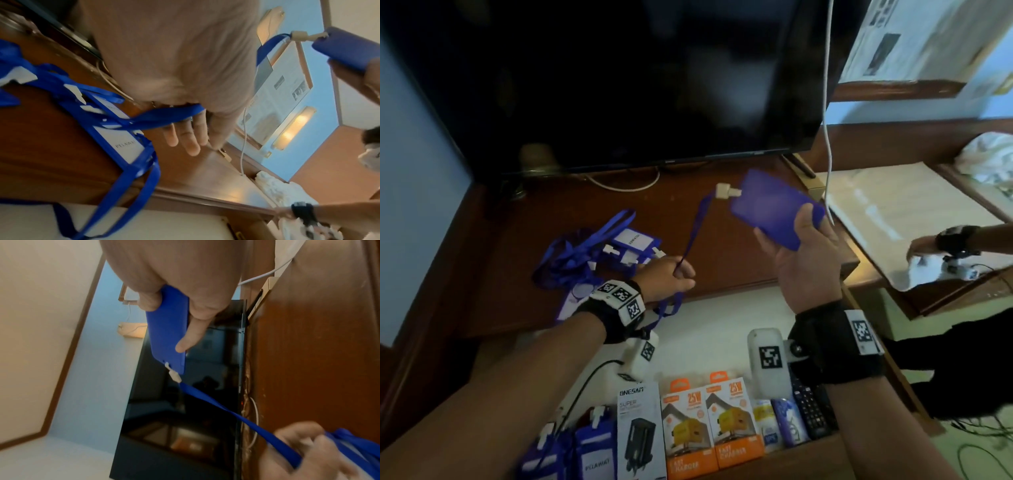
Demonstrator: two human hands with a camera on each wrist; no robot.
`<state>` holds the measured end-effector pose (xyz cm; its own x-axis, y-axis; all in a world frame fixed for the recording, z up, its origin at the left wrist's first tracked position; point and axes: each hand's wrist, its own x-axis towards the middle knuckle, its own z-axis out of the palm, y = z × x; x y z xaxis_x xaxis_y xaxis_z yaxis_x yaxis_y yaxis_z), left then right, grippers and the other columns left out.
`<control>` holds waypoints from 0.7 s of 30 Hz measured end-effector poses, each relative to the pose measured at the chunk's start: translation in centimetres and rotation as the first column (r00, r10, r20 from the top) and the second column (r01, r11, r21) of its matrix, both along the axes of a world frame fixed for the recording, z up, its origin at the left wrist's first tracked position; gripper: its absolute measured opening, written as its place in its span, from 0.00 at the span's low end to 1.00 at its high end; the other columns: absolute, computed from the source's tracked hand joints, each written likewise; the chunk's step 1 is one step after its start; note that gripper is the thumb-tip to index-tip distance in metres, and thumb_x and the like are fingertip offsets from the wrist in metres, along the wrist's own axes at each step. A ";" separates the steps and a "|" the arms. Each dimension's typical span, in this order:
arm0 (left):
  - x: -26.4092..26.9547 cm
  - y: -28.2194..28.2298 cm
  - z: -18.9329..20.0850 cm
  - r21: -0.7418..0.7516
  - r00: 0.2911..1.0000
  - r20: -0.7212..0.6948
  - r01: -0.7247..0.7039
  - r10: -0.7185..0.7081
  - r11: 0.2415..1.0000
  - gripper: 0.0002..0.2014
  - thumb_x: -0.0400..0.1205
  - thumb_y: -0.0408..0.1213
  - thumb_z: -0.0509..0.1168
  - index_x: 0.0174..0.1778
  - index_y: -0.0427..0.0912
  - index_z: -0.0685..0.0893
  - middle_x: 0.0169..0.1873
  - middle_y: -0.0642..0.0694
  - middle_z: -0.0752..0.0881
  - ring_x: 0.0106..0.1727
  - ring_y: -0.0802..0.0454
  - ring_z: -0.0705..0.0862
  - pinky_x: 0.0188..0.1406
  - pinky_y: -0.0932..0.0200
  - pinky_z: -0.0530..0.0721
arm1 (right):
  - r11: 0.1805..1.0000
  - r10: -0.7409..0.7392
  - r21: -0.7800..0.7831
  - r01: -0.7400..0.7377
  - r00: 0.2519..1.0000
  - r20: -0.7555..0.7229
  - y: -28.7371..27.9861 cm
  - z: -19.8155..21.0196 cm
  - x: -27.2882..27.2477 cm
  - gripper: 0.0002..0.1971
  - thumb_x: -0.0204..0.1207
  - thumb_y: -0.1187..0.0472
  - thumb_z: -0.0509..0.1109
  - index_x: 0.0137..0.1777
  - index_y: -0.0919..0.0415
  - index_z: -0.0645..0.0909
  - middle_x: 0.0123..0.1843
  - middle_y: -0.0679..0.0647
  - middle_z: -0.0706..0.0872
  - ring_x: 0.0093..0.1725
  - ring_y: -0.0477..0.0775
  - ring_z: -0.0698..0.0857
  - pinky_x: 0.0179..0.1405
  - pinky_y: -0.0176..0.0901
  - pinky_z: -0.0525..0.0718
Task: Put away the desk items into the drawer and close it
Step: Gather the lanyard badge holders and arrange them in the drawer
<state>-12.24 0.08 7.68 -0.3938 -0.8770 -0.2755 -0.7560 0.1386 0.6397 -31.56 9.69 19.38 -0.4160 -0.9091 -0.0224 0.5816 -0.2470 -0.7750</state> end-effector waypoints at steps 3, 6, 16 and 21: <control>2.5 -1.4 -0.2 -0.005 0.984 0.165 -0.064 0.064 0.998 0.10 0.82 0.48 0.60 0.36 0.54 0.81 0.36 0.54 0.84 0.53 0.45 0.84 0.66 0.43 0.75 | 0.978 -0.210 -0.005 0.210 0.977 0.037 -0.1 0.2 -1.8 0.12 0.85 0.58 0.62 0.65 0.60 0.77 0.61 0.56 0.86 0.55 0.50 0.89 0.50 0.51 0.89; 6.7 -3.7 -1.5 0.063 0.957 0.206 -0.219 0.202 0.974 0.10 0.77 0.48 0.60 0.43 0.51 0.86 0.47 0.46 0.88 0.56 0.42 0.84 0.64 0.42 0.77 | 0.949 -0.315 0.020 0.315 0.949 -0.003 0.3 -1.2 -3.0 0.12 0.85 0.57 0.61 0.66 0.57 0.78 0.63 0.55 0.85 0.60 0.50 0.87 0.55 0.50 0.88; 5.7 -1.0 2.2 0.370 0.693 -0.365 -0.505 0.622 0.780 0.11 0.84 0.30 0.61 0.63 0.41 0.77 0.38 0.44 0.86 0.26 0.60 0.83 0.28 0.66 0.74 | 0.961 -0.082 0.258 0.101 0.993 -0.082 1.5 -7.5 -2.0 0.14 0.82 0.68 0.64 0.64 0.58 0.82 0.65 0.61 0.85 0.64 0.59 0.84 0.61 0.49 0.83; 1.7 4.9 2.9 0.402 0.739 -0.457 -0.324 0.494 0.856 0.14 0.88 0.39 0.58 0.69 0.47 0.79 0.65 0.51 0.81 0.64 0.53 0.79 0.57 0.57 0.75 | 0.962 0.005 0.272 0.028 0.993 -0.120 1.7 -9.4 1.3 0.15 0.78 0.76 0.65 0.59 0.62 0.85 0.59 0.61 0.88 0.65 0.59 0.83 0.69 0.49 0.78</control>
